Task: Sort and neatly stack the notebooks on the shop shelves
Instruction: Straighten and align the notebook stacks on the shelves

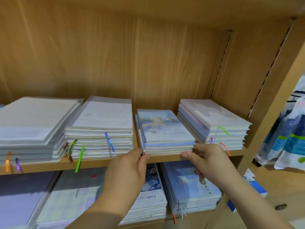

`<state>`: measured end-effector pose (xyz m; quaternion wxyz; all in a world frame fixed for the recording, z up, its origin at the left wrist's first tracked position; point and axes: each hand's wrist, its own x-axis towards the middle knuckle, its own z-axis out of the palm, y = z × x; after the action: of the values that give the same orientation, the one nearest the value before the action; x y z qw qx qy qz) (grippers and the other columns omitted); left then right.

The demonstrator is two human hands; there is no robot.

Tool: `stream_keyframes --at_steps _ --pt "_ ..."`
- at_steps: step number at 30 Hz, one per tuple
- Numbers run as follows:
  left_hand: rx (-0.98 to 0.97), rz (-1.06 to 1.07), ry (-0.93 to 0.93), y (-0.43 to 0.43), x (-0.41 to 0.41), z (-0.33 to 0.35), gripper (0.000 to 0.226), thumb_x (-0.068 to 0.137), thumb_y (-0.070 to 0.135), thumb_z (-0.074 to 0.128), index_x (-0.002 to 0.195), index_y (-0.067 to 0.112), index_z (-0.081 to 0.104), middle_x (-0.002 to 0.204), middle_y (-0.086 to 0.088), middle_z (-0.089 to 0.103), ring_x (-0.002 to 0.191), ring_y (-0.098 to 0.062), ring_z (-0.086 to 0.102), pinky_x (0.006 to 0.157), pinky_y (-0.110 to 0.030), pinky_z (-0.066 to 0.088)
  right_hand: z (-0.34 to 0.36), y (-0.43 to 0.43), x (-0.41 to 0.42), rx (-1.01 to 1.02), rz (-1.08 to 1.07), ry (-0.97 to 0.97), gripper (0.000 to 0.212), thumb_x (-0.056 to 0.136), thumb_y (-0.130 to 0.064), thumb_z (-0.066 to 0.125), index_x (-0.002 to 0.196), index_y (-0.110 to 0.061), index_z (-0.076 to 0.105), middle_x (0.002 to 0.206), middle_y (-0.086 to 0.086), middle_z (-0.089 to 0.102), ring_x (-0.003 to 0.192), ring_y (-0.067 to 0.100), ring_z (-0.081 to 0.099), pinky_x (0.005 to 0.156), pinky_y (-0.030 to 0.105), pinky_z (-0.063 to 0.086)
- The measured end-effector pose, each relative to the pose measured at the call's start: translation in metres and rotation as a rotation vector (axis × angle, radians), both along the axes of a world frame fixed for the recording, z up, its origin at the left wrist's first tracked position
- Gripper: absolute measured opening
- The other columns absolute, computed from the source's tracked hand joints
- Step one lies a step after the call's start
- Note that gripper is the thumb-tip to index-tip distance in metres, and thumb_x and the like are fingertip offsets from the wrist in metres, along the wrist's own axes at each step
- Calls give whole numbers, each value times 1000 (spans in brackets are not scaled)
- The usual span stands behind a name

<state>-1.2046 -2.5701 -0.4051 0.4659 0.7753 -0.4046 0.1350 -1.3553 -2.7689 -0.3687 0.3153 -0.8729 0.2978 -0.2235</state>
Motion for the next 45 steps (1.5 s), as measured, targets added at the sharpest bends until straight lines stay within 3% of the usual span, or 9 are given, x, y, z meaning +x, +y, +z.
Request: stream_keyframes --at_steps 4,10,15,17,20,24,33,40,45 --pt "-144 -67 239 -7 -4 -8 18 98 31 66 80 30 66 72 -11 67 67 -25 60 78 -53 58 1 4 0 23 12 -48 28 92 -37 75 72 -19 69 52 9 63 45 26 63 52 37 56" --pt "-165 -119 340 -7 -8 -9 34 100 32 62 71 46 51 67 -18 61 56 -27 45 57 -44 43 4 11 -3 43 21 -89 29 92 -28 76 69 -11 68 50 13 62 47 35 63 52 39 55" --pt "13 -138 146 10 -2 4 28 100 42 58 80 23 62 51 6 46 49 -11 39 52 -33 34 10 16 -8 43 34 -55 24 91 -34 76 68 -34 71 53 12 65 48 33 65 55 51 57" --pt "131 -100 10 20 3 13 25 99 51 54 90 29 63 52 9 51 55 -11 54 56 -34 49 11 16 -9 76 40 -34 6 90 -40 74 87 -36 71 57 11 68 51 32 67 56 57 57" --pt "306 -52 -90 25 -2 25 32 100 63 40 102 34 54 59 7 54 67 -13 61 65 -38 54 13 13 -9 56 35 24 59 91 -46 72 141 -28 46 63 6 72 53 23 70 54 44 59" --pt "376 50 -121 16 -8 30 38 101 65 27 99 32 45 76 9 58 79 -21 64 69 -39 54 19 13 -4 21 75 2 67 92 -42 71 148 -17 43 66 3 73 55 18 70 52 24 50" --pt "426 26 -128 11 -6 30 27 105 55 18 97 33 30 67 8 43 69 -25 54 57 -36 40 16 7 0 11 122 2 24 94 -40 69 110 -26 58 65 4 72 55 21 70 55 32 55" --pt "376 29 -192 22 -1 28 30 101 59 20 97 37 40 64 7 53 63 -23 56 56 -38 46 8 0 -5 28 115 -19 48 93 -51 65 131 -44 37 67 1 74 57 17 72 56 31 55" --pt "310 -14 -183 17 -1 31 25 103 54 26 102 34 41 63 3 53 64 -26 58 61 -43 51 10 2 -3 42 150 -76 19 100 -39 62 102 -55 52 67 4 73 56 20 71 54 36 58"
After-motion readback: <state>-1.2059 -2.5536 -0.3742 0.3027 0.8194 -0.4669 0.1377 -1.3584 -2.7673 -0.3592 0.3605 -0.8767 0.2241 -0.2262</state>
